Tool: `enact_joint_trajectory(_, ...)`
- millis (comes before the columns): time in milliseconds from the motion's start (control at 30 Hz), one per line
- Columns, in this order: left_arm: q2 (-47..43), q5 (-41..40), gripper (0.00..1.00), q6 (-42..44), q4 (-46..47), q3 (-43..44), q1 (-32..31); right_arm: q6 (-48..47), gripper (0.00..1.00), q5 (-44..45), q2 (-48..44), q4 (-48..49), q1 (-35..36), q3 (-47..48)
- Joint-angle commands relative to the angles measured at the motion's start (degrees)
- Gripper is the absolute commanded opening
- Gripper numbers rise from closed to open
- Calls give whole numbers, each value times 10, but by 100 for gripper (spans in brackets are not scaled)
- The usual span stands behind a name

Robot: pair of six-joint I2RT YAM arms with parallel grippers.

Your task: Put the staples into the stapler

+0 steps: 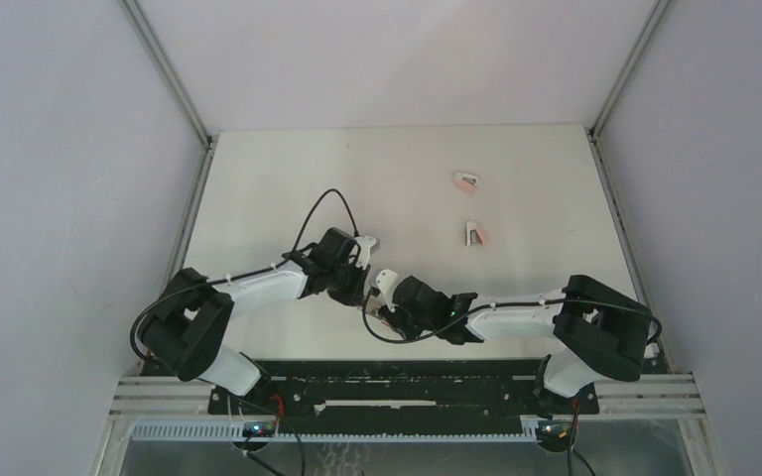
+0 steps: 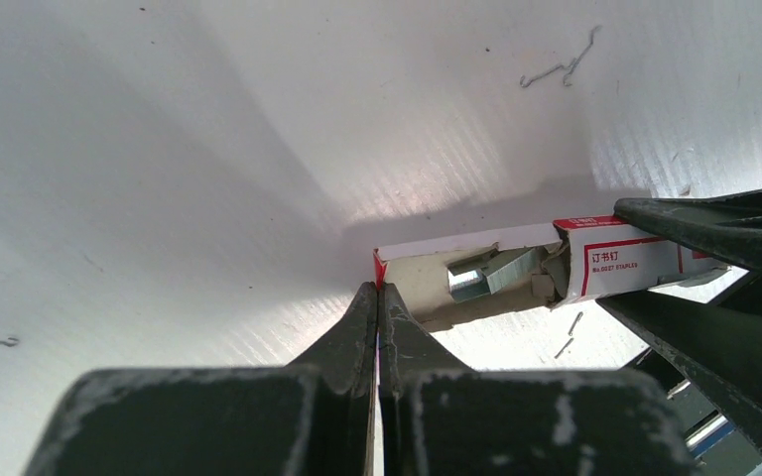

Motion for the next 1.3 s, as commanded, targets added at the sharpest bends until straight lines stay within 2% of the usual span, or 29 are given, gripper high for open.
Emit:
enact_joint_trajectory(0, -22, -8, 0, 14, -1, 26, 6, 9, 37, -6, 8, -9, -3, 12)
enact_joint_trajectory(233, -19, -5, 0, 16, -2, 30, 7, 9, 37, -8, 10, -8, -3, 12)
enact_joint_trajectory(333, -19, -6, 0, 14, -3, 34, 7, 9, 41, -15, 6, -7, -3, 12)
enact_joint_trajectory(367, -18, -8, 5, 10, -4, 35, 7, 8, 45, -16, 3, -8, -3, 12)
enact_joint_trajectory(500, -30, -15, 37, -8, -4, 38, 9, 11, 61, -10, -31, 6, -1, 1)
enact_joint_trajectory(567, -52, -29, 50, -17, -3, 36, 10, 14, 65, -6, -60, 8, -2, -4)
enact_joint_trajectory(667, -105, -60, 66, -31, -8, 31, 13, 16, 69, -2, -113, -5, -4, -4)
enact_joint_trajectory(733, -149, -88, 71, -40, -19, 29, 16, 23, 72, 0, -159, -17, -11, -5)
enact_joint_trajectory(900, -280, -174, 82, -75, -71, 59, 31, 58, 78, -10, -273, -55, -84, -2)
enact_joint_trajectory(1000, -339, -158, 92, -88, -104, 100, 77, 95, 79, 11, -305, -90, -148, 12)
enact_joint_trajectory(1100, -355, -100, 93, -81, -167, 166, 163, 127, 79, 30, -302, -141, -219, 42)
enact_joint_trajectory(1167, -354, -64, 93, -72, -209, 208, 219, 147, 78, 11, -285, -170, -281, 64)
enact_joint_trajectory(1267, -369, -81, 93, -44, -234, 228, 270, 165, 71, -5, -240, -200, -361, 92)
